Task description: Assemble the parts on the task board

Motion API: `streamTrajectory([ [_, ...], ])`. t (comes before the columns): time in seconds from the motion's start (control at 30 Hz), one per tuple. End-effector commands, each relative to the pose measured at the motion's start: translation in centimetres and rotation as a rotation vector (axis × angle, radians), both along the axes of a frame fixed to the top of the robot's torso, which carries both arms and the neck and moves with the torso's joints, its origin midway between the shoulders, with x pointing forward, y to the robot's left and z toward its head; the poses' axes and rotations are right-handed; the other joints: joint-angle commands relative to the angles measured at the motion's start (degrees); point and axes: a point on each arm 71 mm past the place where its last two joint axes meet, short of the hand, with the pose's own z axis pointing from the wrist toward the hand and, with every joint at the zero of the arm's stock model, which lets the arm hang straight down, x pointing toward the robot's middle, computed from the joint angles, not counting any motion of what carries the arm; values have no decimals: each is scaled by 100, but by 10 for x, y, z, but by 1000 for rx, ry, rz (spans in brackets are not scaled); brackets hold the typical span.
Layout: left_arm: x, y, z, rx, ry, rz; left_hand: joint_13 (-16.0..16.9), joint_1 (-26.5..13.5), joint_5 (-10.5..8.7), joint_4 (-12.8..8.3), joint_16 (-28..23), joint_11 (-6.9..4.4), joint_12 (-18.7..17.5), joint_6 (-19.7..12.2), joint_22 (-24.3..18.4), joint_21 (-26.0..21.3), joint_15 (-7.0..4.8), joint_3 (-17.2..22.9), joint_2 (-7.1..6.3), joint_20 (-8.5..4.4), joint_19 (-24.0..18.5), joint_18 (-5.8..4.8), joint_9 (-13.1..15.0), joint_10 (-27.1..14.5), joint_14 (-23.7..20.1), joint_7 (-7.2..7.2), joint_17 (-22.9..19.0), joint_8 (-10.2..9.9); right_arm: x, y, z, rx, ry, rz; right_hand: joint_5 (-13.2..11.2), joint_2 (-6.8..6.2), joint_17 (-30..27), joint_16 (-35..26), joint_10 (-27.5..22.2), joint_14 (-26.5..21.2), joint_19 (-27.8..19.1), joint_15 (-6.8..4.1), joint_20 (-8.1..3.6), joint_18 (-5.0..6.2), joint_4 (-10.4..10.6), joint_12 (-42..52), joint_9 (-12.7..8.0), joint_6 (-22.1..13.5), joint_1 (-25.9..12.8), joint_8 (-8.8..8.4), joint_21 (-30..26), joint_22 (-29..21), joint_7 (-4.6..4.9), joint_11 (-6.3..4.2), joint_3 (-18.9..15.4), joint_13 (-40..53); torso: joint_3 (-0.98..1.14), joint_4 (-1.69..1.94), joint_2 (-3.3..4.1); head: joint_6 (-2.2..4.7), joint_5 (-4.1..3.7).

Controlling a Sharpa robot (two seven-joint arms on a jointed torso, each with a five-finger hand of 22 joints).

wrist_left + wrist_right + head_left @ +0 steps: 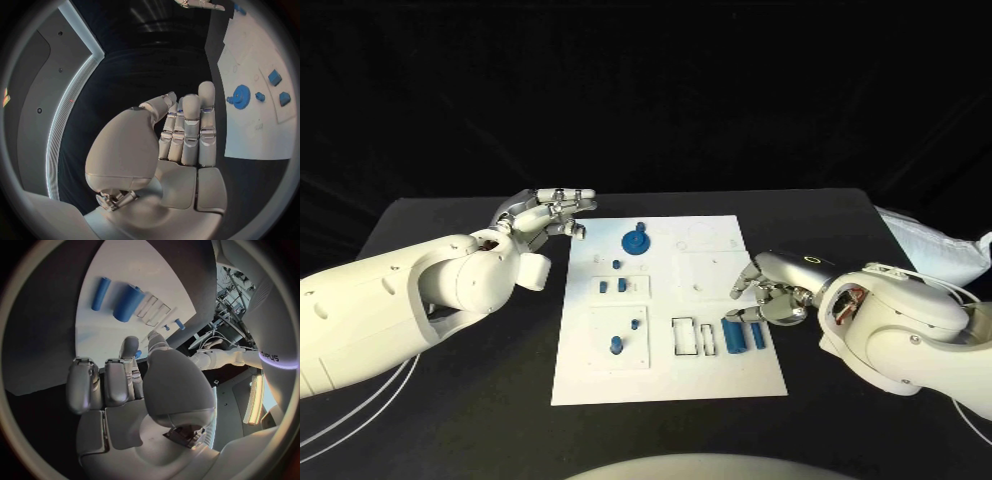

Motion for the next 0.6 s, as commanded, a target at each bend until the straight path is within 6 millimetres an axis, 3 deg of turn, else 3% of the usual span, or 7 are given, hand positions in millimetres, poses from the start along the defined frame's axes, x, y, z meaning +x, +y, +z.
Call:
streamTrajectory([
  [0.03, 0, -3, 2, -12, -17, -1, 3, 30, 20, -1, -12, 0, 25, -23, -8, -28, -3, -21, 4, 11, -33, 63, -6, -38, -54, 4, 7, 19, -1, -8, -4, -42, 28, -90, 24, 90, 44, 46, -79, 256, 30, 12, -10, -86, 19, 312, 0, -36, -52, 63, 35, 27, -23, 13, -133, 413, -10, -33, -18, -3, -15],
  [0.3, -1, -4, 0, -14, -13, -7, 3, 30, 20, -1, -12, 0, 25, -23, -8, -28, -3, -21, 4, 11, -33, 63, -6, -38, -54, 4, 7, 19, -2, -12, -14, -90, 45, -95, -16, 176, 63, 73, -209, 246, 16, 25, 4, -85, 33, 423, 11, -53, -341, 165, 44, 42, -23, 23, -375, 658, -10, -14, -13, 1, -48],
  [0.6, -2, -4, -2, -15, -6, -13, 5, 29, 20, 0, -12, -1, 36, -19, -10, -31, -4, -28, 7, 11, -33, 63, -4, -35, -55, 3, 5, 25, -4, -2, -27, -107, 98, -60, -74, 221, 102, 104, -220, 251, 31, 23, 5, -93, 29, 476, 26, -27, -384, 214, 67, 81, -33, 16, -429, 765, -7, -21, -4, -16, -11],
])
